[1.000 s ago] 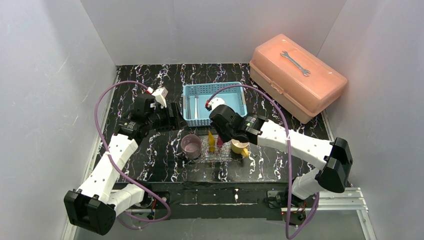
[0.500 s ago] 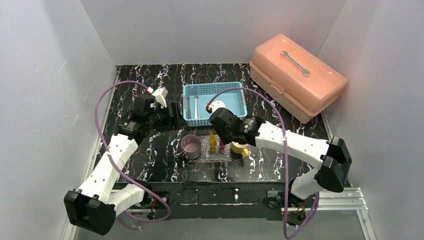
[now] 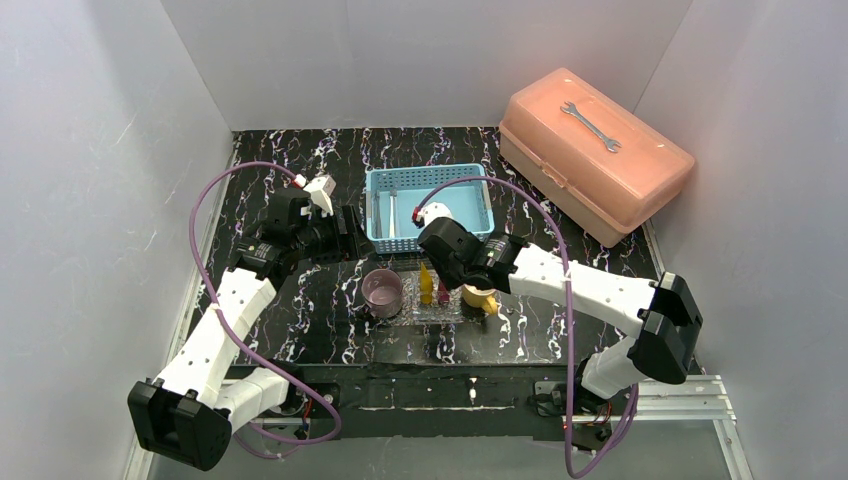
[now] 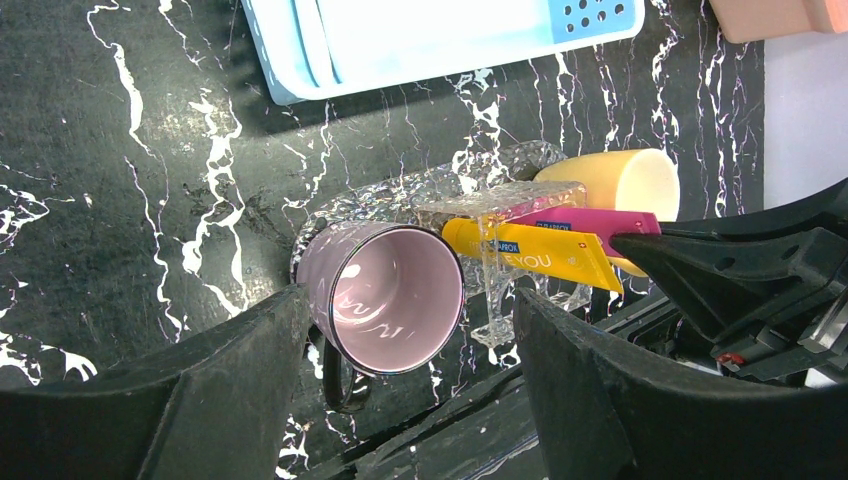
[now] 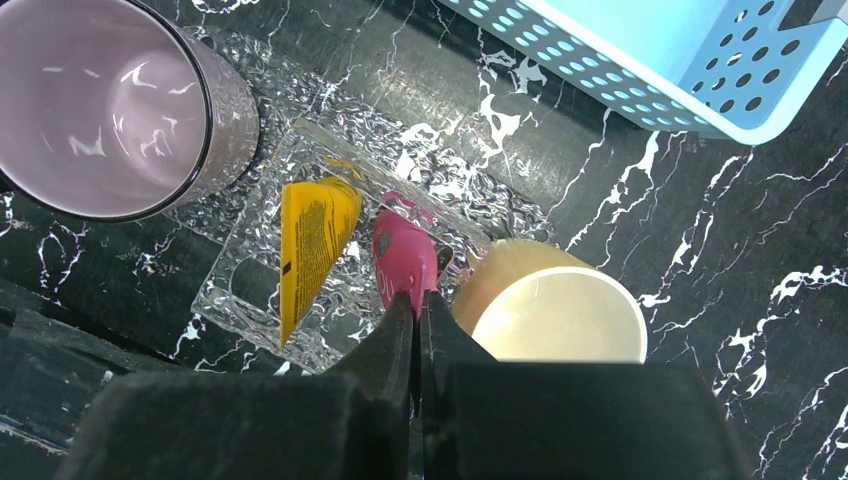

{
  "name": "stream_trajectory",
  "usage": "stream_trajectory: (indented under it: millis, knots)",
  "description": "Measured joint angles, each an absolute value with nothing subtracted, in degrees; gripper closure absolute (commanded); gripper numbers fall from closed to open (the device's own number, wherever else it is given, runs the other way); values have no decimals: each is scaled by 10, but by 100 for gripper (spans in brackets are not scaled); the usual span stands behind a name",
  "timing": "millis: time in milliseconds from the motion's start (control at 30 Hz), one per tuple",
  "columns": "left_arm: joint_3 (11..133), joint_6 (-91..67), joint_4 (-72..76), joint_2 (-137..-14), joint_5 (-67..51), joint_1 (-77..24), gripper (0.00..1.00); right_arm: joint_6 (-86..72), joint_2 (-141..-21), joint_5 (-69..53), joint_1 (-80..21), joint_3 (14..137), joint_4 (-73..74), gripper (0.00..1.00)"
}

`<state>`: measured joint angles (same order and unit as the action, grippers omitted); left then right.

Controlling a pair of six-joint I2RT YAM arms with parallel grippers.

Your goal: Prepare toiletry sets of a toothbrush and toothpaste on the tray

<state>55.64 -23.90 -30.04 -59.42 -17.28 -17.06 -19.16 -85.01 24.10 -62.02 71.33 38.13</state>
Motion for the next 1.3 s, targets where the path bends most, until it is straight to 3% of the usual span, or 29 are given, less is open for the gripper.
stream_trajectory:
  millis: [467,900,1300]
  knots:
    - [556,-237,-301,-594,-171,-171,27,-193,-854,243,-620,704,369,98]
    - [556,-236,-301,-594,-171,-171,27,-193,-854,246,-620,704,370,66]
    - [556,-236,-301,-594,-171,-171,27,-191,-854,252,-620,732,372,54]
